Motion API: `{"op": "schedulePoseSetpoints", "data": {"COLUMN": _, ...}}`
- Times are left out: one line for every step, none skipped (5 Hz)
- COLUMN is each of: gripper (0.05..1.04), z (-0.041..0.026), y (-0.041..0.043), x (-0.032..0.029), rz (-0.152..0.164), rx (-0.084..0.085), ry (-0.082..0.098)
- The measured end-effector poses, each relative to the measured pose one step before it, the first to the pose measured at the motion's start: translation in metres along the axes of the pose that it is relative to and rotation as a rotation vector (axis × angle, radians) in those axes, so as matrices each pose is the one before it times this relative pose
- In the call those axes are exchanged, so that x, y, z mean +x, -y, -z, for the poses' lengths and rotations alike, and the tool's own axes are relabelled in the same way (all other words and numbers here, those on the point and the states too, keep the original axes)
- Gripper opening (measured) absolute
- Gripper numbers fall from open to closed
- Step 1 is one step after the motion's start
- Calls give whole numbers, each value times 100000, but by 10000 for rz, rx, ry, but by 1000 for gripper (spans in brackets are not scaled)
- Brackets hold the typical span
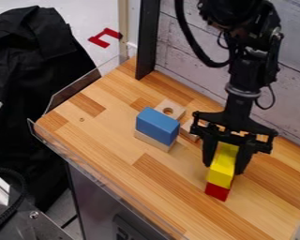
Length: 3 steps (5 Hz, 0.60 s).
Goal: Put the yellow rectangle on top of the blue rectangle.
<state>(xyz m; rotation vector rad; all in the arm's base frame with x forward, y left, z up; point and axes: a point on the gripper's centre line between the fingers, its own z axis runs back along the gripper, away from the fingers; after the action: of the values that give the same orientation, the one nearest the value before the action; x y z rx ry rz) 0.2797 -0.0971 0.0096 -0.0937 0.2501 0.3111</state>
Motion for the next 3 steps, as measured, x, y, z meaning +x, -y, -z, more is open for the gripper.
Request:
{"op": "schedulePoseSetpoints", "data": {"gripper": 568, "z": -485, "y": -178, "x": 82, "rz": -233, "rx": -142, "ry": 88}}
{"op": "schedulePoseSetpoints", "data": {"gripper": 568, "z": -3109, "y": -686, "x": -12, "rz": -1123, "rx": -676, "ry": 811}}
{"op": "schedulePoseSetpoints", "data": {"gripper": 568, "z": -2311, "y": -1495, "x": 1085, "rz": -1797, "rx": -497, "ry": 555}}
